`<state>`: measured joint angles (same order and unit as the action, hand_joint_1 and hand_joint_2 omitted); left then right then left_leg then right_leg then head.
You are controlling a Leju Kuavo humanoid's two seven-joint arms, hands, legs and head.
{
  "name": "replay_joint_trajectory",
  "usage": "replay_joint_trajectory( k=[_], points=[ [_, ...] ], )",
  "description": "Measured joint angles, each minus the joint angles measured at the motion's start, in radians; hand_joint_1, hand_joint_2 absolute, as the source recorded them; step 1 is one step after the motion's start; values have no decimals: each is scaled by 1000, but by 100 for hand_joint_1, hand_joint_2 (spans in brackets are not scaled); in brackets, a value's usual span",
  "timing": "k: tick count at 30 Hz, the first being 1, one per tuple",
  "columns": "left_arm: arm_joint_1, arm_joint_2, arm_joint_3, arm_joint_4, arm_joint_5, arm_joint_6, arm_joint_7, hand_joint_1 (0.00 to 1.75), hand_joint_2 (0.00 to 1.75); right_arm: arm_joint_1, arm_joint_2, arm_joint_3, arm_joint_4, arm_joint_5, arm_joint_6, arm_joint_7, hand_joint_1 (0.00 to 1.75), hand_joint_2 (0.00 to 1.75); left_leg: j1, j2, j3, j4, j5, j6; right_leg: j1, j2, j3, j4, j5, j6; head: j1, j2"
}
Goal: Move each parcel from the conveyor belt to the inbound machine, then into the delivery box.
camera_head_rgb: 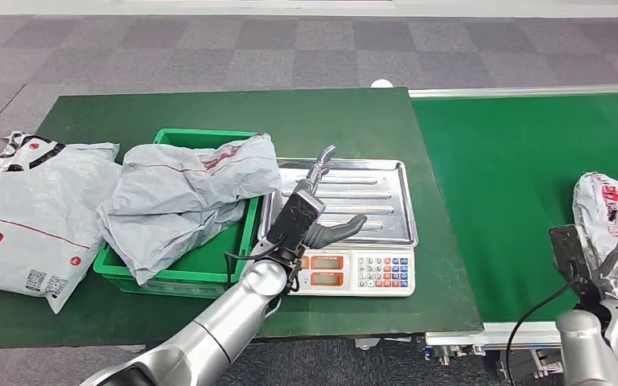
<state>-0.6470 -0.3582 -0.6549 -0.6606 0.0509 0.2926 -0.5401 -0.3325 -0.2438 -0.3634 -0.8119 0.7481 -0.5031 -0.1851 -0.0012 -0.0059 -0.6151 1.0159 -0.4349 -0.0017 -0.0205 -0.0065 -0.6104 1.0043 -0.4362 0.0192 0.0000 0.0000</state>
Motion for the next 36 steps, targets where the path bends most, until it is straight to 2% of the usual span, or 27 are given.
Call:
replay_joint_trajectory(
  k=[10, 16, 21, 27, 36],
  points=[
    [-1, 9, 19, -4, 21, -37, -21, 0, 175, -48, -1, 39, 94, -9, -46, -1, 0, 175, 0, 0, 0, 0, 0, 0, 0, -1, 0, 0, 0, 0, 0, 0],
    [10, 24, 43, -28, 25, -22, -23, 0, 175, -135, -14, 64, 189, 15, -39, 20, 0, 175, 0, 0, 0, 0, 1, 0, 0, -1, 0, 0, 1, 1, 0, 0],
    [32, 40, 58, -63, 20, -20, -18, 0, 175, -219, -17, 113, 263, 98, -40, 79, 0, 175, 0, -1, 0, 0, 1, 0, 0, -1, 0, 0, 1, 1, 0, 0],
    [47, 47, 78, -71, 26, -68, 0, 0, 175, -290, -16, 182, 330, 202, -42, 181, 0, 175, 0, -3, 0, 0, 2, 0, 0, -3, 0, 0, 1, 1, 0, 0],
    [58, 58, 94, -74, -7, -46, -1, 0, 175, -309, -26, 201, 372, 193, -13, 165, 0, 175, 0, -2, -1, 0, 2, 0, 0, -2, 0, 0, 1, 1, 0, 0]
  ],
)
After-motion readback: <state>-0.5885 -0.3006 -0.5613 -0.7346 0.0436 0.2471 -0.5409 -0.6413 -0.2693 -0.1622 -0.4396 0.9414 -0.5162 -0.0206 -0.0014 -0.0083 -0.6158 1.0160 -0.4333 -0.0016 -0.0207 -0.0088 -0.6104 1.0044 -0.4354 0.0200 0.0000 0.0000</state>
